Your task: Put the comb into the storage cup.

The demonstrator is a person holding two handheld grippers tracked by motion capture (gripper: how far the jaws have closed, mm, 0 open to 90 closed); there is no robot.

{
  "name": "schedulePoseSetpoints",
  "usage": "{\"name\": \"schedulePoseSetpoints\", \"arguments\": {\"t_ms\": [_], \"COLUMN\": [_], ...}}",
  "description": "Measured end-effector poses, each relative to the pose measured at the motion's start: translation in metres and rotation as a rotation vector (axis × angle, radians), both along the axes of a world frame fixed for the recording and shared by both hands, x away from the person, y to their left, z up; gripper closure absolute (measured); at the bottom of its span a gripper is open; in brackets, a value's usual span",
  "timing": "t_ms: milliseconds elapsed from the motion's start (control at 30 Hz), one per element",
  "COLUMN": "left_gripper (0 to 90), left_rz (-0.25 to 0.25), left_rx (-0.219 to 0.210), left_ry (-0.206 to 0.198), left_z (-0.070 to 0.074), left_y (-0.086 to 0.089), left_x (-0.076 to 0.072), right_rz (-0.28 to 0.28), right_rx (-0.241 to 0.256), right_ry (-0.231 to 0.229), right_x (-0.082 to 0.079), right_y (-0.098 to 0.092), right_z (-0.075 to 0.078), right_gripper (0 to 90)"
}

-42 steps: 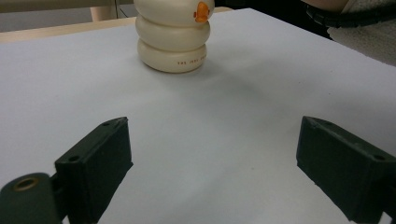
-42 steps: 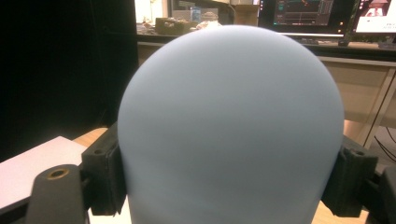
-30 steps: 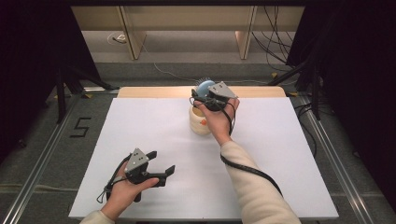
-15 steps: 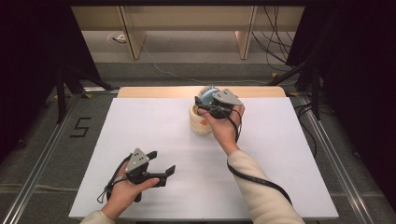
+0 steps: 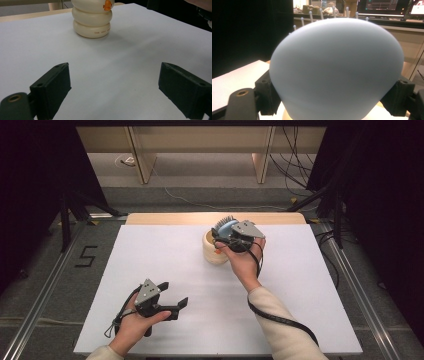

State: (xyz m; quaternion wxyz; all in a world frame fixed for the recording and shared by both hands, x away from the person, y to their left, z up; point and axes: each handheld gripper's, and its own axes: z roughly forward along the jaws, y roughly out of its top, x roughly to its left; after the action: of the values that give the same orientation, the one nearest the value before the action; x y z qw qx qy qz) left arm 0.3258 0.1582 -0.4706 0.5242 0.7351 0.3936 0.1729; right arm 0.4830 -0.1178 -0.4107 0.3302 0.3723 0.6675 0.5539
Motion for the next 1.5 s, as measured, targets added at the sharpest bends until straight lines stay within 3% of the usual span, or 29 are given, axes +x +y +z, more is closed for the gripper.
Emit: {"name": "schedulePoseSetpoints", "arguments": {"t_ms": [667,933,1500], "left_gripper": [10.1,10.1,10.1], "left_rz": [0.0,-0.001,0.004], "left_rx": [0.002,0.002,0.003], "left_ry": [0.001,0.002,0.002], "left_z": [0.0,0.0,-0.001], "left_y": [0.0,0.0,0.0], "left_x": [0.0,0.0,0.001], "right_rz": [0.01,0.041,0.084], "right_rx": [0.013,0.001,-0.017], "right_ry": [0.04,0.063,0.07], "right_x": [-0.006,-0.007,-0.023], "right_y": [-0.008,-0.009,-0.025], "right_z": [-0.008,-0.009,-0.003], "right_gripper": [14.6,8.6,6.4]}}
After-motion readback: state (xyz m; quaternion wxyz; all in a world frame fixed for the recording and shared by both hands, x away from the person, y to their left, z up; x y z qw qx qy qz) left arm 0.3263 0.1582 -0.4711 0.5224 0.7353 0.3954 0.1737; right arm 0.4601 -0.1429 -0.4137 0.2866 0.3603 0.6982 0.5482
